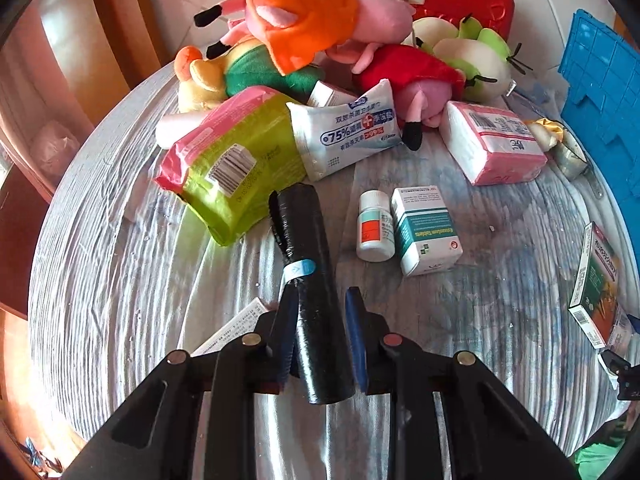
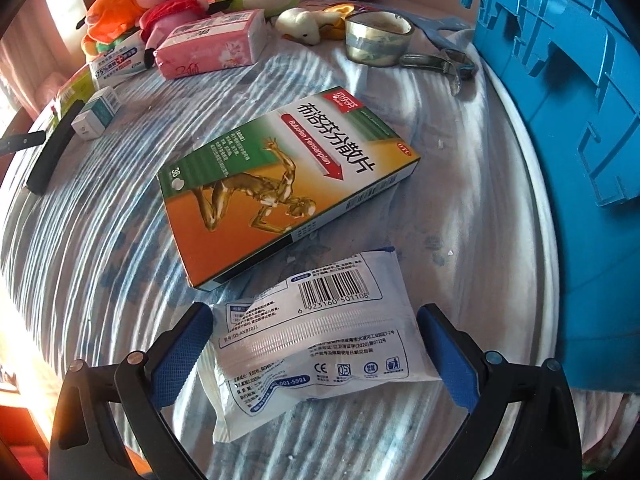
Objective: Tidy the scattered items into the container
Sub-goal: 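Grasp the black rolled bag with the left tool while the right tool grasps the white bandage pack, then lift the black bag and bandage pack with both tools over the blue crate, then open the left tool over the crate while the right tool drops the bandage pack inside, then move both open tools back over the items on the bed, then grasp the small white medicine box with the left tool while the right tool grasps the Bulofen box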
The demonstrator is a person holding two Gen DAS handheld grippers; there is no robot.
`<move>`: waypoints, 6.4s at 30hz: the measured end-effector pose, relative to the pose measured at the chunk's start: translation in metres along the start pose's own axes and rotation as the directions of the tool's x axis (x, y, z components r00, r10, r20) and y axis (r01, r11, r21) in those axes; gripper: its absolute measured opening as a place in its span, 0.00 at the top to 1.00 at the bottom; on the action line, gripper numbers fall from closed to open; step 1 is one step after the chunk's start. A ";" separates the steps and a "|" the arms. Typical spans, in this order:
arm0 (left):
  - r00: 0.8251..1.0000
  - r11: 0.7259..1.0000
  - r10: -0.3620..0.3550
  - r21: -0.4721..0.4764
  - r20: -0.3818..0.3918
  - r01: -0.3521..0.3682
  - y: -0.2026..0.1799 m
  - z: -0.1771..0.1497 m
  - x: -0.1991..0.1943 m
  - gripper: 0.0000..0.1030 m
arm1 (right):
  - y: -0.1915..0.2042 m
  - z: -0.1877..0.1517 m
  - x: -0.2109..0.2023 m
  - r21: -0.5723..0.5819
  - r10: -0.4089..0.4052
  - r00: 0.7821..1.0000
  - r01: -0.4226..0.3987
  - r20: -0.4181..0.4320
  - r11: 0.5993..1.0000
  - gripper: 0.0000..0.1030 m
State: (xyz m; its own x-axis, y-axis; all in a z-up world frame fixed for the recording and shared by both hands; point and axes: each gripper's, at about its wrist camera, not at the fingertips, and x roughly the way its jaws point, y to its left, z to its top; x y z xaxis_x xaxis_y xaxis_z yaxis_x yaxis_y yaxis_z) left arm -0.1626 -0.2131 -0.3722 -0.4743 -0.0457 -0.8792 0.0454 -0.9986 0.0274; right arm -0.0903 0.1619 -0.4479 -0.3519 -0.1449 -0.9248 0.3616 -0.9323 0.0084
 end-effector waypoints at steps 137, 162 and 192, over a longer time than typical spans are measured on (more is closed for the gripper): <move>0.812 0.816 -0.482 0.506 0.330 0.279 -0.474 0.217 -0.323 0.72 | -0.267 0.098 -0.391 0.182 -0.092 0.774 -0.031 0.626 0.983 0.60; 0.798 0.784 -0.535 0.514 0.276 0.348 -0.551 0.260 -0.307 0.00 | -0.351 0.099 -0.365 0.242 -0.101 0.787 -0.063 0.608 0.968 0.00; 0.967 0.998 -0.010 0.063 0.254 -0.006 -0.169 0.163 -0.218 0.00 | -0.147 0.141 -0.351 -0.128 0.225 0.773 -0.185 0.593 0.974 0.00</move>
State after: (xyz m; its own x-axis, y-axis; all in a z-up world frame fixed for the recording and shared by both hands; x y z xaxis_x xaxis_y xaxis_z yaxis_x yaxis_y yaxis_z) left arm -0.2100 -0.0382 -0.1079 -0.6827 -0.0407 -0.7295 -0.0071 -0.9980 0.0623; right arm -0.1418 0.3027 -0.0708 -0.7023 -0.5185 -0.4878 0.5284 -0.8389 0.1308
